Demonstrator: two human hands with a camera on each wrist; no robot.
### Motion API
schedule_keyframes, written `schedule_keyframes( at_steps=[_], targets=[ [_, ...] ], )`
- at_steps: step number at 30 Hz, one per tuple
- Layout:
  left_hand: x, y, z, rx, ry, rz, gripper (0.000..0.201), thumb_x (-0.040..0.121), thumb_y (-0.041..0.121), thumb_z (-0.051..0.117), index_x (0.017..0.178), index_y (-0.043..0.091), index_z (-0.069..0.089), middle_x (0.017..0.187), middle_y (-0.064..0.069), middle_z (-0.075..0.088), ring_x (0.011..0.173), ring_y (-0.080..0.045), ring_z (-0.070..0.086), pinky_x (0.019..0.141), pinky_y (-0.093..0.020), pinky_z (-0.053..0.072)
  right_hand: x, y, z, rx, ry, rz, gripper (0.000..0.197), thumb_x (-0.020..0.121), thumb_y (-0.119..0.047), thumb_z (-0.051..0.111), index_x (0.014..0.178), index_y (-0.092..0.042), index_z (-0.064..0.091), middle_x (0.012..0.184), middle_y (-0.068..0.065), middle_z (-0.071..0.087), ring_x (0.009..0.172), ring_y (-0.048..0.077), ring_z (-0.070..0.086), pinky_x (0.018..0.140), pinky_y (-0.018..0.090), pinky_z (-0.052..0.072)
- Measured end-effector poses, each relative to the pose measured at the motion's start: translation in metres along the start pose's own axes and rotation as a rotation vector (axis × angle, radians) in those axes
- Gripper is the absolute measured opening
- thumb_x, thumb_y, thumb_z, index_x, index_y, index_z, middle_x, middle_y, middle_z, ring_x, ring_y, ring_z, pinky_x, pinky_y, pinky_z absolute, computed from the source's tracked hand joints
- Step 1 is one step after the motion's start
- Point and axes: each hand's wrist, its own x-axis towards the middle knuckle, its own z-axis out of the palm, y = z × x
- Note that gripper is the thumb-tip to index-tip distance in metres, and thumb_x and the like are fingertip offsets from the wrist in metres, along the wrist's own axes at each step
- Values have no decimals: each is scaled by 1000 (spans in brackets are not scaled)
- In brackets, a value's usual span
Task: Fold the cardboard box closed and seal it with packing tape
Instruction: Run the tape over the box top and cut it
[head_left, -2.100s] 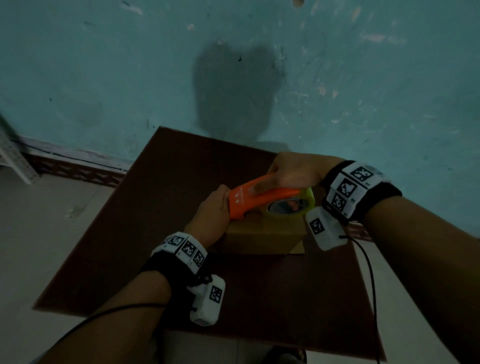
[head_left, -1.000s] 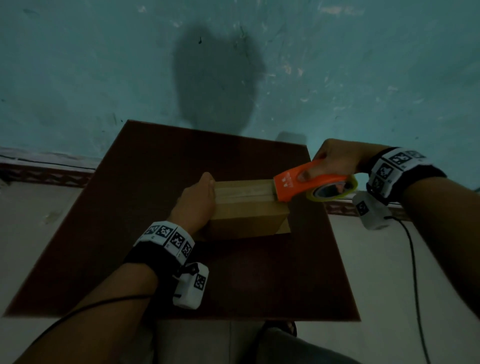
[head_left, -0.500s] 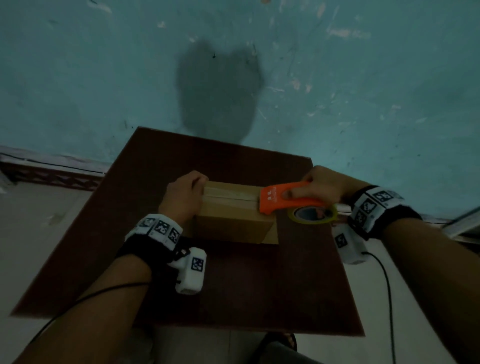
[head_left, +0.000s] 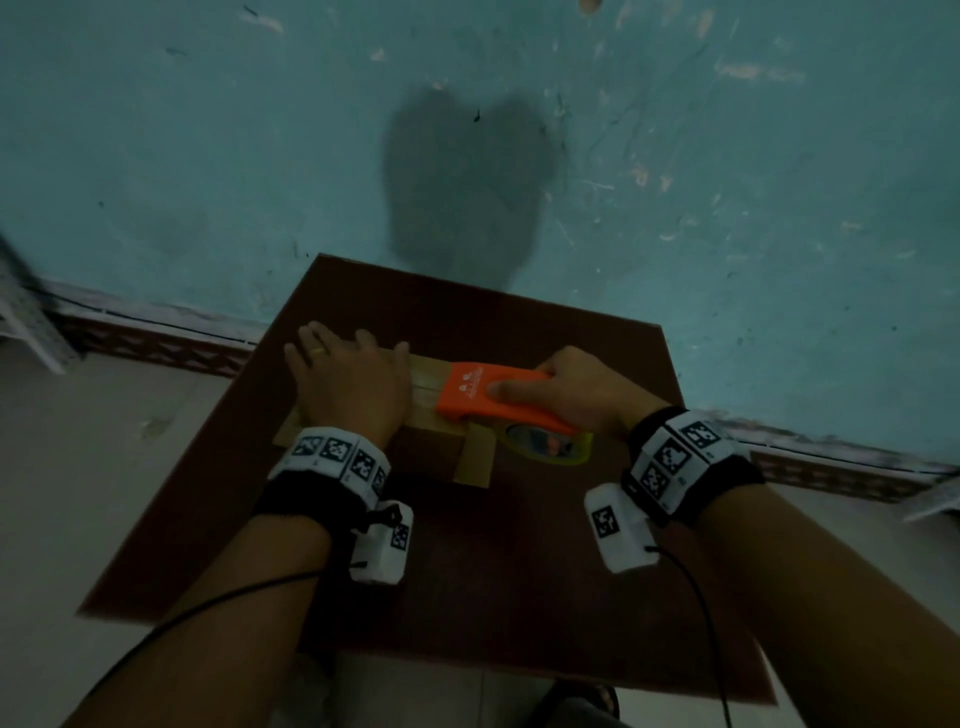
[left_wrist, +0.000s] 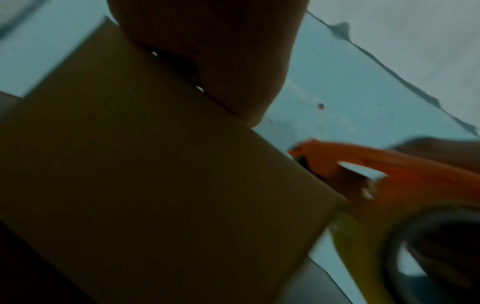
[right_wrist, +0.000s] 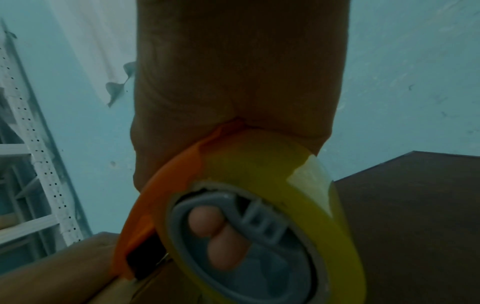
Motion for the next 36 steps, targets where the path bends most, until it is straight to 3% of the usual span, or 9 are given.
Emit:
schedule_keyframes(
  at_steps=[3,7,12,16,21,25,28,32,36],
  targets=[
    [-5,11,1,-47,-62,-5,79,104,65,21,165,17,32,173,-36,6,163,-48,10,130,-63,13,-3,2,1,28,-26,0,63,84,-72,71,84,-10,81,76,6,79,62,12,71,66,30,56],
    [2,7,7,-35,-77,36,85,102,69,12,170,19,20,174,-33,-6,164,-45,3,131,-60,10,-10,10,-3,123,-84,-10,74,85,-70,71,98,2,80,90,19,81,69,21,71,73,36,56],
    [-1,8,0,-16,-93,84,85,103,67,4,171,17,15,175,-31,-9,165,-42,-4,132,-59,3,-16,1,-18,169,-47,-82,79,86,-70,69,99,8,77,91,26,78,71,28,69,74,39,53],
    [-4,9,-4,-18,-96,102,88,102,69,0,171,17,15,176,-29,-9,166,-38,-6,132,-57,0,-18,-17,-38,124,-26,-150,74,89,-66,69,94,7,78,78,19,78,57,16,64,57,20,49],
    [-4,9,-6,-31,-106,106,95,98,75,-2,172,18,13,177,-26,-9,166,-36,-6,132,-57,0,-15,-12,-45,12,-18,-93,69,88,-67,70,88,1,80,69,9,77,54,10,65,51,14,47],
    [-3,10,-5,-3,-118,98,101,94,81,2,172,18,8,177,-25,-11,166,-36,-8,132,-57,0,-16,9,-44,22,-42,-23,75,81,-74,69,94,-1,82,87,17,81,74,34,76,74,37,60],
    [-3,9,-3,15,-102,108,112,87,89,7,172,16,7,177,-25,-11,166,-37,-6,132,-57,1,-26,32,-55,8,6,51,69,81,-71,70,96,-4,82,89,16,81,83,35,78,75,35,59],
    [-4,11,-3,-11,-127,92,135,70,105,10,172,16,1,176,-25,-16,165,-39,-9,132,-59,2,-49,68,-61,17,-4,156,59,86,-65,71,95,-7,82,84,13,82,83,35,79,85,44,63],
    [-5,15,-5,-26,-168,93,155,52,115,9,171,18,-6,175,-25,-22,165,-39,-13,132,-59,-1,-50,76,-46,-17,17,190,53,85,-64,73,88,-13,82,82,8,81,75,25,78,72,35,60]
  ],
)
